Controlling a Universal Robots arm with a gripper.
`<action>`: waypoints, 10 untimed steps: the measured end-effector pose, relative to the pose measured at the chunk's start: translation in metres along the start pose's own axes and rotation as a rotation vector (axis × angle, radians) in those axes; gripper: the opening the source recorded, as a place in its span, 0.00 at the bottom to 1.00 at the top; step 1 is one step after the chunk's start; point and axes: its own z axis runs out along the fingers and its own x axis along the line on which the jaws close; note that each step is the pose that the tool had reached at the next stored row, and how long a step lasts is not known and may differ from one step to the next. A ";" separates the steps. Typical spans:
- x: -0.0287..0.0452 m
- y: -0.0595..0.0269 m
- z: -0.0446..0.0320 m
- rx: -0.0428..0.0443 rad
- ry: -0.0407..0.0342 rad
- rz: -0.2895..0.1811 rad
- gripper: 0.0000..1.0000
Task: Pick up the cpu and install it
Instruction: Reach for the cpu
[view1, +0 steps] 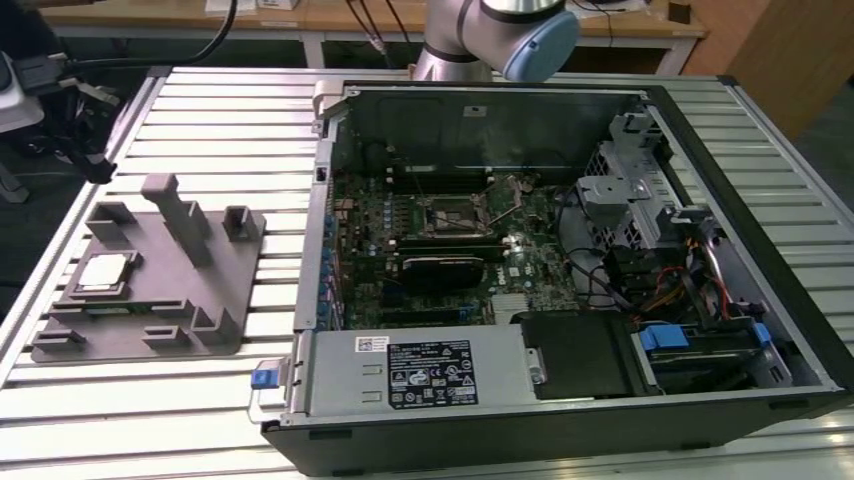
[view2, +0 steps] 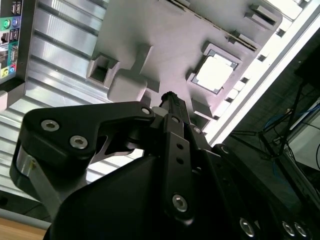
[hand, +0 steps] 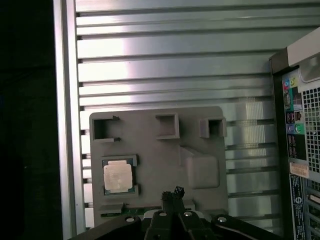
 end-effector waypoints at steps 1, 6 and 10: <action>0.0011 -0.0003 0.0008 0.0000 0.0001 0.000 0.11; 0.0062 -0.0016 0.0045 0.0000 0.0000 0.000 0.11; 0.0101 -0.0026 0.0070 0.0000 0.0000 0.000 0.11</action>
